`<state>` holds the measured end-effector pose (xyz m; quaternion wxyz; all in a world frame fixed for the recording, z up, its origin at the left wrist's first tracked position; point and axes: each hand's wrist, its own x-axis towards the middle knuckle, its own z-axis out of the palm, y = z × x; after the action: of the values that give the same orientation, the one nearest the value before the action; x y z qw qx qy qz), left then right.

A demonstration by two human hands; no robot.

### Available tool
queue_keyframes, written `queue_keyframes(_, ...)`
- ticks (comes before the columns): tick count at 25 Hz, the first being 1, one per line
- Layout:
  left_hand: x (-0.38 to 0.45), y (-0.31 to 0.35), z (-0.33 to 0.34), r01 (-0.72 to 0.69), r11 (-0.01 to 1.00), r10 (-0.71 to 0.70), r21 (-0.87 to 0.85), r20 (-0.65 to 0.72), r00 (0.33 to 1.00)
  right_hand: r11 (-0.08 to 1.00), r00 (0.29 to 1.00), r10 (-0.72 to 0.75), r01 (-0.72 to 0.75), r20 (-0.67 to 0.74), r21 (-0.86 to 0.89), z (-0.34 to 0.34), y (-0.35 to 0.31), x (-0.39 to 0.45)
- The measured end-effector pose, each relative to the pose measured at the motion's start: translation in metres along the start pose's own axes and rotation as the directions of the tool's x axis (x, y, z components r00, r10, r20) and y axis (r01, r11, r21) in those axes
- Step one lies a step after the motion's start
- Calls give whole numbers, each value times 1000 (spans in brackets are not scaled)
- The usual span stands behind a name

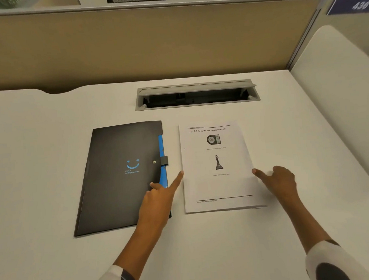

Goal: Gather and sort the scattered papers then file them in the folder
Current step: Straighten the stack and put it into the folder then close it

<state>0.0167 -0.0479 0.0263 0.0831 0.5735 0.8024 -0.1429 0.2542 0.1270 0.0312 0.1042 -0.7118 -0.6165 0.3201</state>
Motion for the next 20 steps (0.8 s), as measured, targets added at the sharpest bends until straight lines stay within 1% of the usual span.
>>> queue_keyframes(2, 2, 11, 3, -61, 998, 60, 24, 28, 998, 996, 999, 3, 0, 34, -92, 6, -9, -3)
queue_keyframes(4, 3, 18, 5, -87, 995, 85, 39, 68, 994, 989, 999, 1, 5, 43, -148, 13, -15, -4)
queue_keyframes(7, 4, 22, 7, -86, 994, 80, 72, 73, 994, 992, 998, -5, 13, 63, -123, 20, -20, -3)
queue_keyframes(11, 7, 21, 10, -94, 992, 89, 83, 66, 994, 999, 996, 28, -30, 88, 27, 21, -24, 1)
queue_keyframes(15, 7, 22, 9, -94, 992, 88, 81, 74, 993, 983, 985, 67, -92, 162, 156, 18, -24, 7)
queue_keyframes(17, 6, 22, 8, -92, 993, 85, 78, 80, 993, 951, 968, 96, -159, 234, 266, 11, -26, 11)
queue_keyframes(19, 5, 23, 8, -88, 993, 81, 74, 94, 992, 885, 934, 134, -263, 332, 383, 2, -28, 12)
queue_keyframes(20, 5, 23, 7, -88, 993, 80, 77, 99, 992, 859, 913, 138, -303, 384, 412, -2, -28, 13)
